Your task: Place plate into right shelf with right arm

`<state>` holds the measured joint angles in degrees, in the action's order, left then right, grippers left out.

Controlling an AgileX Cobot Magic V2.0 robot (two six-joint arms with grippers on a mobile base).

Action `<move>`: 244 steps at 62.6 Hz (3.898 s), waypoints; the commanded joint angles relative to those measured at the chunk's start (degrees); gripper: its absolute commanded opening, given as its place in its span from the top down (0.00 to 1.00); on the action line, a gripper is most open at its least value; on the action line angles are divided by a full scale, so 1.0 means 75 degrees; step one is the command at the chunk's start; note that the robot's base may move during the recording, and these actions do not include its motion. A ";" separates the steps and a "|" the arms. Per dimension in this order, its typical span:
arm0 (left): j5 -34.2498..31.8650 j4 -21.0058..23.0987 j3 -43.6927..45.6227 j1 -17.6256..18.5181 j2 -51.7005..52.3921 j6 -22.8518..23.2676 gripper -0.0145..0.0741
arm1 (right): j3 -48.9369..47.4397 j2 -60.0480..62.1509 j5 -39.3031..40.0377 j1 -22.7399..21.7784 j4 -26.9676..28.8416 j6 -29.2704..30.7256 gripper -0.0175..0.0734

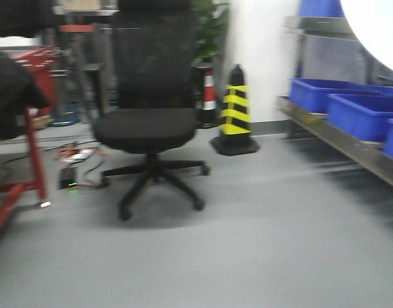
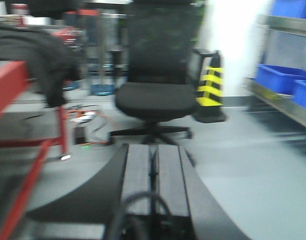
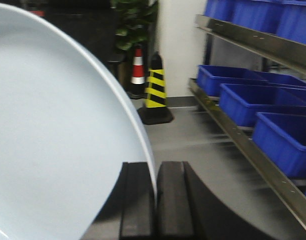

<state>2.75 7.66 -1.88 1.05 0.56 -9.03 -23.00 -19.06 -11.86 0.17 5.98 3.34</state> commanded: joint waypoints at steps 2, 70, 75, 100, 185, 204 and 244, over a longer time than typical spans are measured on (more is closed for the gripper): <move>-0.0688 0.0062 -0.0079 0.0015 0.0078 0.0054 0.98 | -0.0219 -0.0039 0.0706 -0.0050 -0.0018 -0.0044 0.74; -0.0688 0.0062 -0.0079 0.0015 0.0078 0.0054 0.98 | -0.0219 -0.0039 0.0706 -0.0050 -0.0018 -0.0044 0.74; -0.0688 0.0062 -0.0079 0.0015 0.0078 0.0054 0.98 | -0.0219 -0.0039 0.0706 -0.0050 -0.0018 -0.0044 0.74; -0.0688 0.0062 -0.0079 0.0015 0.0078 0.0054 0.98 | -0.0219 -0.0039 0.0706 -0.0050 -0.0018 -0.0044 0.74; -0.0688 0.0062 -0.0079 0.0015 0.0078 0.0054 0.98 | -0.0219 -0.0039 0.0706 -0.0050 -0.0018 -0.0044 0.74; -0.0688 0.0062 -0.0079 0.0015 0.0078 0.0054 0.98 | -0.0219 -0.0039 0.0706 -0.0050 -0.0018 -0.0044 0.74; -0.0688 0.0062 -0.0079 0.0015 0.0078 0.0054 0.98 | -0.0219 -0.0039 0.0706 -0.0050 -0.0018 -0.0044 0.74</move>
<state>2.75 7.66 -1.88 1.05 0.56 -9.03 -23.00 -19.06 -11.86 0.17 5.98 3.34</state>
